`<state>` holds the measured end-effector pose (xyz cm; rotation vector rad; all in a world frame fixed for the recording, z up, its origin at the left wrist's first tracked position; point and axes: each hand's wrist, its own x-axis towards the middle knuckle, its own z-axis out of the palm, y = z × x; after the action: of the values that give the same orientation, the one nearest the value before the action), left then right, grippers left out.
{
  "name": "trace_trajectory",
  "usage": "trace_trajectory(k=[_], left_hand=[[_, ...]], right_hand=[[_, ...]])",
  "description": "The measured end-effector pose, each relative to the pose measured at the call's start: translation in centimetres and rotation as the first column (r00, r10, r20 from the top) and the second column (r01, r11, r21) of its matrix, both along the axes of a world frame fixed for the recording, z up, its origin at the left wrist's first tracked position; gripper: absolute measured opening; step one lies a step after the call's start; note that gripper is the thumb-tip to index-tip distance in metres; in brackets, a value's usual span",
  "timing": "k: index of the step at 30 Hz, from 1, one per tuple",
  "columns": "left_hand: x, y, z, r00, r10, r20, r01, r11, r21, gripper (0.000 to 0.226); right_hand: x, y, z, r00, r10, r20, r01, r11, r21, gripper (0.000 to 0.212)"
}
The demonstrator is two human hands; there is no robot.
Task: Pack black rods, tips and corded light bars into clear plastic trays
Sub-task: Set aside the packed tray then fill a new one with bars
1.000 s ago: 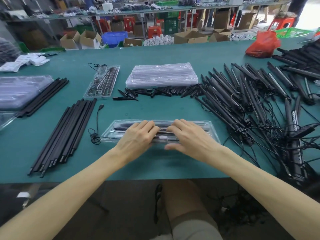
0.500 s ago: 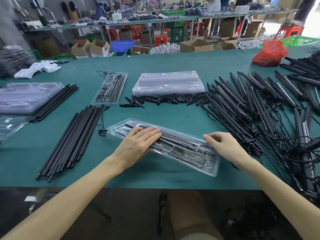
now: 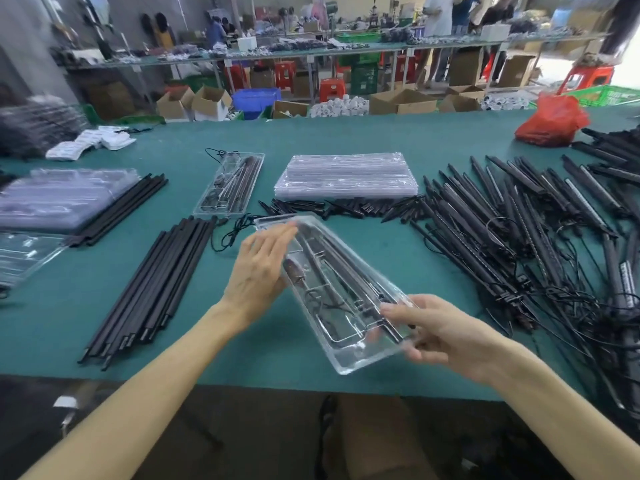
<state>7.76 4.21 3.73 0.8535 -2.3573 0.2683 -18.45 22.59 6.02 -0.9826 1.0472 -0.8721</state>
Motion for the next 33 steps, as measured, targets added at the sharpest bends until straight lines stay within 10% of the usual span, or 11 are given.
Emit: trace_trajectory(k=[9, 15, 20, 33], left_hand=[[0.2, -1.7, -2.9, 0.902, 0.431, -0.02, -0.371, 0.8, 0.471, 0.068], [0.0, -3.3, -3.8, 0.906, 0.409, 0.112, -0.413, 0.792, 0.449, 0.031], [-1.6, -5.7, -2.7, 0.907, 0.41, -0.098, -0.287, 0.772, 0.567, 0.015], [-2.7, -8.6, -6.5, 0.925, 0.363, 0.115, -0.373, 0.799, 0.472, 0.051]], right_hand=[[0.9, -1.2, 1.7, 0.988, -0.098, 0.117, 0.117, 0.978, -0.173, 0.041], [2.2, -5.4, 4.8, 0.986, -0.111, 0.128, 0.144, 0.947, -0.286, 0.029], [5.2, -11.5, 7.2, 0.982, -0.138, 0.129, 0.173, 0.928, -0.33, 0.014], [13.6, -32.2, 6.0, 0.936, -0.216, 0.278, 0.26, 0.957, -0.129, 0.035]])
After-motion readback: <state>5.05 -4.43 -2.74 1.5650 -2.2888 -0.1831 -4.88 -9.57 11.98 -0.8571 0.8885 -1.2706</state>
